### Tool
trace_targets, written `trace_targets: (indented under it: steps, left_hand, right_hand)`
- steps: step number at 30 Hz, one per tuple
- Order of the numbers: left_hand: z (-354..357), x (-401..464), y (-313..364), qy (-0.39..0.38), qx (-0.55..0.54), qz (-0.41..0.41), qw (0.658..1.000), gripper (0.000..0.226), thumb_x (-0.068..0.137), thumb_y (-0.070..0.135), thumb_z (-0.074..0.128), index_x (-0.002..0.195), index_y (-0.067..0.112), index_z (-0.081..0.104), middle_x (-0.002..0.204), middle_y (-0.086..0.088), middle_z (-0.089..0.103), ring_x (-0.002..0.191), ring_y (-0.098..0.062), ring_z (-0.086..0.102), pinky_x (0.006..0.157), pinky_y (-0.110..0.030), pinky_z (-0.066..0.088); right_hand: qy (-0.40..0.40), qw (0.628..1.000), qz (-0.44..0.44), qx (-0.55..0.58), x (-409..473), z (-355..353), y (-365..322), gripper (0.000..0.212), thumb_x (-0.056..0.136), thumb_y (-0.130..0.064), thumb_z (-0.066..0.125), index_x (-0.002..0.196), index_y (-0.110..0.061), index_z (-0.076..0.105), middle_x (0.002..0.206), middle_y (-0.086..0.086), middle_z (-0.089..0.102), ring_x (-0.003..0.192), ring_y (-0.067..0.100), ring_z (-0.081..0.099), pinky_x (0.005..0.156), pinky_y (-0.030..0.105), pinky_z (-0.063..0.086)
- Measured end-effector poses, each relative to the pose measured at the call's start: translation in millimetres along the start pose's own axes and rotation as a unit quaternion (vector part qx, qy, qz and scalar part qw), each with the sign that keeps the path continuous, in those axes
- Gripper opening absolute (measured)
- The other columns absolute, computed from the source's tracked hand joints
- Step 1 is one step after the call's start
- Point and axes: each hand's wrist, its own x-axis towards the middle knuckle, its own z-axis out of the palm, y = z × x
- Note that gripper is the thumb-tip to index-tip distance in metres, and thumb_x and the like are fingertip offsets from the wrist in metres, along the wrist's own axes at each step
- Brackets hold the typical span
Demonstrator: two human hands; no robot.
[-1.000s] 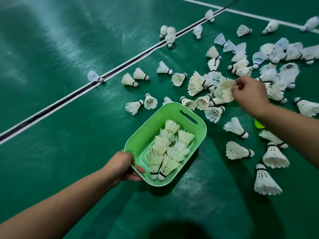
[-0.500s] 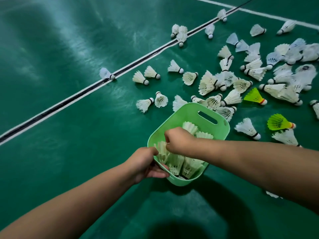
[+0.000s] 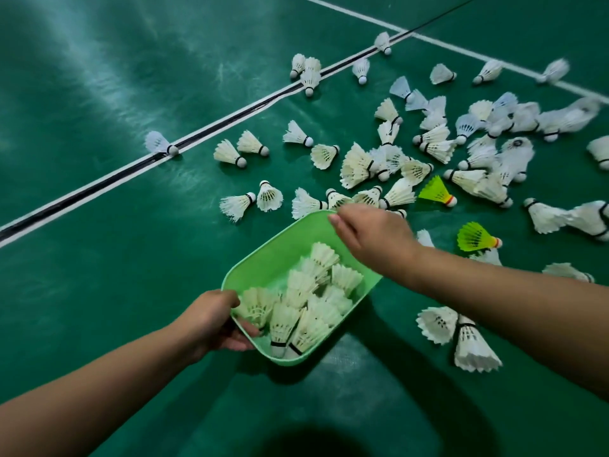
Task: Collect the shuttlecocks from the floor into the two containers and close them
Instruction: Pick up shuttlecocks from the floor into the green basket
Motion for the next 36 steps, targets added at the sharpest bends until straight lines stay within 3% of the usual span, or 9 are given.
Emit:
trace_targets:
  steps: [2, 5, 9, 12, 18, 22, 24, 28, 36]
  left_hand:
    - [-4, 4, -2, 0.027, 0.019, 0.005, 0.999, 0.023, 0.097, 0.010, 0.028, 0.091, 0.000, 0.048, 0.048, -0.017, 0.065, 0.030, -0.022, 0.055, 0.032, -0.021, 0.046]
    - [-3, 9, 0, 0.054, 0.039, 0.007, 0.998, 0.023, 0.096, 0.012, 0.029, 0.093, 0.002, 0.050, 0.048, -0.016, 0.065, 0.029, -0.021, 0.052, 0.034, -0.018, 0.043]
    - [7, 12, 3, 0.057, 0.043, -0.002, 0.997, 0.025, 0.096, 0.012, 0.029, 0.095, 0.001, 0.051, 0.048, -0.015, 0.065, 0.028, -0.020, 0.051, 0.032, -0.017, 0.041]
    - [11, 12, 1, 0.045, 0.033, -0.003, 0.998, 0.028, 0.095, 0.011, 0.027, 0.097, -0.001, 0.053, 0.050, -0.016, 0.065, 0.029, -0.020, 0.050, 0.032, -0.018, 0.040]
    - [23, 15, 7, 0.004, 0.058, 0.006, 0.998, 0.027, 0.094, 0.008, 0.028, 0.095, 0.004, 0.054, 0.053, -0.013, 0.066, 0.032, -0.017, 0.053, 0.035, -0.018, 0.044]
    - [26, 14, 9, -0.029, 0.081, 0.018, 0.996, 0.022, 0.090, 0.001, 0.034, 0.095, 0.012, 0.051, 0.053, -0.010, 0.067, 0.045, -0.019, 0.058, 0.047, -0.025, 0.052]
    - [25, 15, 10, -0.040, 0.085, 0.019, 0.995, 0.022, 0.089, -0.002, 0.036, 0.096, 0.015, 0.049, 0.053, -0.009, 0.067, 0.052, -0.022, 0.058, 0.052, -0.027, 0.054]
    - [28, 11, 15, -0.081, 0.098, 0.014, 0.992, 0.020, 0.089, -0.001, 0.035, 0.098, 0.011, 0.049, 0.057, -0.009, 0.068, 0.046, -0.018, 0.062, 0.046, -0.027, 0.055]
    - [34, -1, 15, -0.152, 0.079, -0.006, 0.985, 0.023, 0.093, 0.004, 0.032, 0.095, 0.005, 0.055, 0.074, -0.014, 0.069, 0.050, -0.020, 0.068, 0.047, -0.028, 0.057]
  right_hand:
    - [0.025, 0.995, 0.092, -0.041, -17, -13, 56, 0.028, 0.098, -0.037, 0.036, 0.081, -0.018, 0.045, 0.076, 0.001, 0.046, 0.069, 0.024, 0.047, 0.054, 0.029, 0.029]
    - [-0.171, 0.946, 0.239, -0.132, -47, -5, 131, 0.031, 0.092, -0.045, 0.048, 0.103, -0.016, 0.052, 0.106, 0.010, 0.053, 0.093, 0.030, 0.054, 0.068, 0.033, 0.041]
    - [-0.444, 0.861, 0.244, -0.037, -78, 5, 153, 0.083, 0.066, -0.074, 0.058, 0.129, -0.022, 0.044, 0.126, 0.007, 0.042, 0.112, 0.025, 0.050, 0.093, 0.032, 0.042]
    - [-0.535, 0.817, 0.151, -0.151, -94, 19, 138, 0.071, 0.078, -0.056, 0.062, 0.133, -0.017, 0.042, 0.131, 0.011, 0.041, 0.117, 0.029, 0.050, 0.094, 0.034, 0.044]
    - [-0.258, 0.924, 0.188, -0.210, -47, -11, 152, 0.029, 0.084, 0.001, 0.047, 0.112, -0.005, 0.056, 0.104, 0.016, 0.063, 0.094, 0.031, 0.059, 0.071, 0.030, 0.047]
    - [0.113, 0.922, 0.301, 0.216, -8, -63, 129, 0.017, 0.091, -0.004, 0.048, 0.104, -0.003, 0.058, 0.091, 0.016, 0.062, 0.060, 0.021, 0.064, 0.054, 0.027, 0.055]
    - [0.043, 0.885, 0.286, 0.366, 3, -66, 87, 0.014, 0.091, -0.002, 0.052, 0.102, -0.008, 0.058, 0.089, 0.009, 0.062, 0.049, 0.007, 0.063, 0.047, 0.015, 0.051]
    - [-0.227, 0.906, 0.224, 0.279, 2, -11, 6, 0.018, 0.089, -0.002, 0.055, 0.106, -0.005, 0.061, 0.093, 0.007, 0.065, 0.057, 0.010, 0.065, 0.053, 0.020, 0.056]
    - [-0.273, 0.950, 0.130, 0.079, 12, 68, -47, 0.016, 0.084, -0.006, 0.048, 0.087, -0.003, 0.063, 0.076, 0.010, 0.062, 0.072, 0.029, 0.063, 0.061, 0.029, 0.049]
